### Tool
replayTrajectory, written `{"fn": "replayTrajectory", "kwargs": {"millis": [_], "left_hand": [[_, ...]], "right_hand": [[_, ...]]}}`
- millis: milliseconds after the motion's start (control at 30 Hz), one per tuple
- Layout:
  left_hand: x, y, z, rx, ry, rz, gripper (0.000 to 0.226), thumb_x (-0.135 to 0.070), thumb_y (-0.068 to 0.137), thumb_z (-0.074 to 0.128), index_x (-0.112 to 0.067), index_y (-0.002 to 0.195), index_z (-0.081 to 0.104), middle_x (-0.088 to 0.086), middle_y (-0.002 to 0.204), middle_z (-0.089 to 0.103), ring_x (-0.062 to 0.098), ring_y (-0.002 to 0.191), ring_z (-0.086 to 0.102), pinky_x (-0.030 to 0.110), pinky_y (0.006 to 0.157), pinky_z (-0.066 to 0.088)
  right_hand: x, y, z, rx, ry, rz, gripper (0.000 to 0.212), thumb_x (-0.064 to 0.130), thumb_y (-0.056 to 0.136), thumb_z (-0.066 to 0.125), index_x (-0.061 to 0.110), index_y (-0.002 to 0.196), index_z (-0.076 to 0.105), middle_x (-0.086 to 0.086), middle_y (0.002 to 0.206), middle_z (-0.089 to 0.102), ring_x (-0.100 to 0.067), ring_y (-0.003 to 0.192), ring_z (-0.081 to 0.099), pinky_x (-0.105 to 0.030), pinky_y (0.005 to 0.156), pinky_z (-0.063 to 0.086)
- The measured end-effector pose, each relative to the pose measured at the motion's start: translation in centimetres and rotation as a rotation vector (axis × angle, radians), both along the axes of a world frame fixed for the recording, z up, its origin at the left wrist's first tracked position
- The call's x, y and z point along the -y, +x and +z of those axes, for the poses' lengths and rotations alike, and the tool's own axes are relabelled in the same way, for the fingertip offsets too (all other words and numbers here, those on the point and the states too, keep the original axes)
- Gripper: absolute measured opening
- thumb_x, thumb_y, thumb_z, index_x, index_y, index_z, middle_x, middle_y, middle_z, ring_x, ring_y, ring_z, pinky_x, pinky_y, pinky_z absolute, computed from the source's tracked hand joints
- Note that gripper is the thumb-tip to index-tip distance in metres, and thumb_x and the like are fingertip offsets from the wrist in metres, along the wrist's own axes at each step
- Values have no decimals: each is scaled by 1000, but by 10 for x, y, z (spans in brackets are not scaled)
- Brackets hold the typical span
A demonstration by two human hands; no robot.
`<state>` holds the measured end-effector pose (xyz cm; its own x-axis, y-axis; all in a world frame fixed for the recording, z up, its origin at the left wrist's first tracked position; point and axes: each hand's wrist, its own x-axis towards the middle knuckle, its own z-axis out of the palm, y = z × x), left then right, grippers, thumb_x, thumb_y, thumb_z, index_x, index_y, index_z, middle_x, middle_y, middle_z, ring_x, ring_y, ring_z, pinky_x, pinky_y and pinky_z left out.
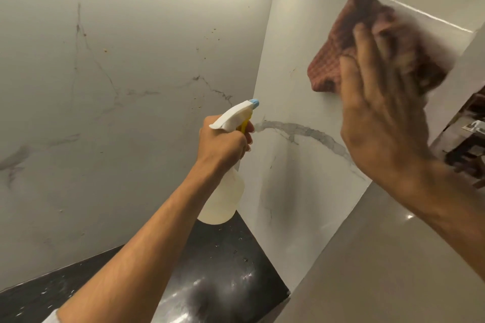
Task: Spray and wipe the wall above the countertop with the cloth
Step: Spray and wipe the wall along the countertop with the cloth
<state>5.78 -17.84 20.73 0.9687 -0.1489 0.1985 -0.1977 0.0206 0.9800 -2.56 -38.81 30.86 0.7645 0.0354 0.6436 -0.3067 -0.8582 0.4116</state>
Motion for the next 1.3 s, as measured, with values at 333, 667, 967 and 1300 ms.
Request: {"fn": "replayTrajectory", "kwargs": {"millis": [333,667,967,1300], "left_hand": [[-15,0,-9,18,-18,39,34,19,69,52,-11,76,67,5,68,63,11,56,57,16,46,48],[-8,15,-10,91,-34,102,32,12,65,55,-17,69,67,5,67,66,30,69,66,38,63,58],[11,37,-24,72,-13,227,24,1,62,50,-12,75,67,13,76,69,40,78,67,56,68,57],[6,41,-36,154,72,202,23,7,66,51,-6,78,67,16,79,69,39,80,67,57,68,58]], "right_hand": [[-72,55,-75,-415,-326,-152,63,22,102,46,-1,154,18,-28,159,14,-44,147,16,-52,120,17],[-60,88,-88,-429,-674,-229,68,40,104,23,1,157,2,-28,160,0,-49,147,0,-58,121,4],[-69,135,-10,15,-380,-215,59,37,92,53,18,145,36,-17,155,24,-46,146,17,-60,118,16],[-56,76,-157,-412,-360,-148,74,43,99,46,3,155,20,-20,158,24,-35,145,26,-44,122,14]]}}
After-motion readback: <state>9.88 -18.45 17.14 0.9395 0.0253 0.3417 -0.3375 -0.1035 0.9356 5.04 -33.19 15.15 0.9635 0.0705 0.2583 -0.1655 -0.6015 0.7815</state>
